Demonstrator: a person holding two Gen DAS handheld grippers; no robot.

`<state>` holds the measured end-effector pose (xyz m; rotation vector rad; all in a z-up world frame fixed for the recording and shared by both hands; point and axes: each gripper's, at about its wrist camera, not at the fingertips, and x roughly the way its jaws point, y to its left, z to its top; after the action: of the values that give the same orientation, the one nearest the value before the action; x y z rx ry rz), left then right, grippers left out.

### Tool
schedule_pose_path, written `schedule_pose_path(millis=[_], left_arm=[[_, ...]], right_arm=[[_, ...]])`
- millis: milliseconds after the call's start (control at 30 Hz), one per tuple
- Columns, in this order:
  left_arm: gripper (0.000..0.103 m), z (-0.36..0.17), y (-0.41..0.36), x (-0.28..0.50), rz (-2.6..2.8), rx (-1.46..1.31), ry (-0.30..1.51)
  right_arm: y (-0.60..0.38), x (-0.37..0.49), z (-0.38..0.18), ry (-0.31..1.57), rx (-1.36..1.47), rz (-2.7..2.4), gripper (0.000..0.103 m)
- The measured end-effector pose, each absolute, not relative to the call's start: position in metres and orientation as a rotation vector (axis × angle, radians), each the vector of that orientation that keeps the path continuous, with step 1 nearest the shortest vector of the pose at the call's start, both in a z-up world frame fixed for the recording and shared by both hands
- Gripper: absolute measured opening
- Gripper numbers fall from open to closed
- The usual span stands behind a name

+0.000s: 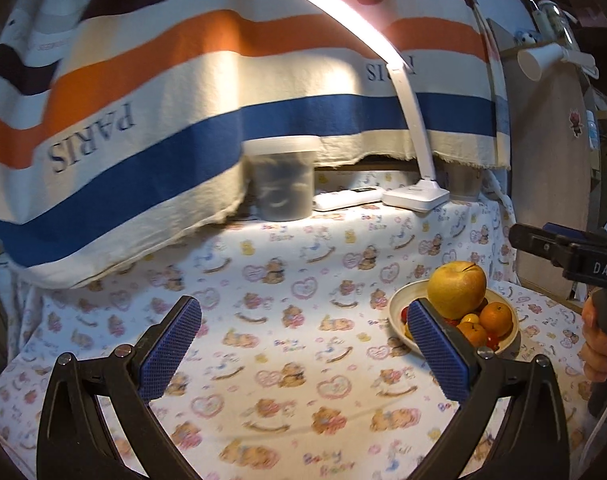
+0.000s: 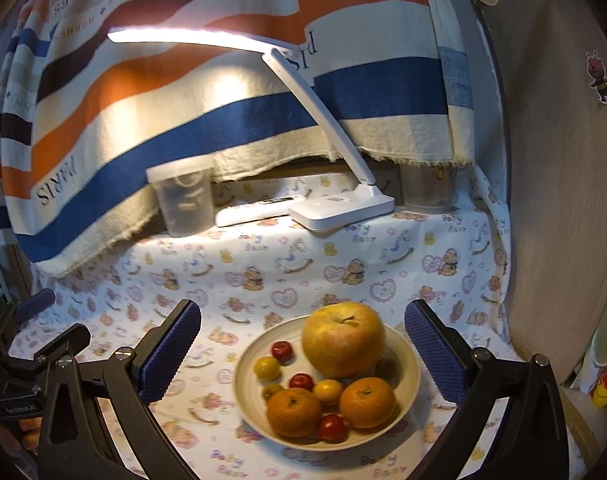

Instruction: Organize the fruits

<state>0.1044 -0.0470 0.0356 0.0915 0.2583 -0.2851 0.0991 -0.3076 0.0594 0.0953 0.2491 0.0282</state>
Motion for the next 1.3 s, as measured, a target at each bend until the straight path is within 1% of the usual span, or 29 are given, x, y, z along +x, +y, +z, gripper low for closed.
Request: schedule_pose_path(millis=[333,467,600,700,800,1300], left_arm=[[0.103,0.021,-0.022,0.086,-0.251,0.023,0.226],[0.103,0.014,-0.023,0.091,-0.239,0.058,0.239],[0.103,0.012,-0.016,0.097,-0.229,0.025,0.275],[0.103,0.009,-0.016,0.103,-0.200,0.029,0.311],[0.103,0.009,-0.019,0.101,-0.213,0.043,0.304],[0.103,0.009,-0.018,0.102,-0.196,0.039,0.311]], right_arm=[[-0.295,0.075,0.033,0.204,0.060,0.023,0.103],[-0.292,0.075,0.027,0.185,0.035,-0.018,0.103],[-0.294,0.074,0.024,0.168,0.033,-0.039,0.103],[-0.292,0.080,0.019,0.199,0.015,-0.057,0.103],[-0.287,0.091,0.014,0.260,-0.016,-0.072,0.102],[-0.288,0.088,0.013,0.244,-0.011,-0.081,0.103]])
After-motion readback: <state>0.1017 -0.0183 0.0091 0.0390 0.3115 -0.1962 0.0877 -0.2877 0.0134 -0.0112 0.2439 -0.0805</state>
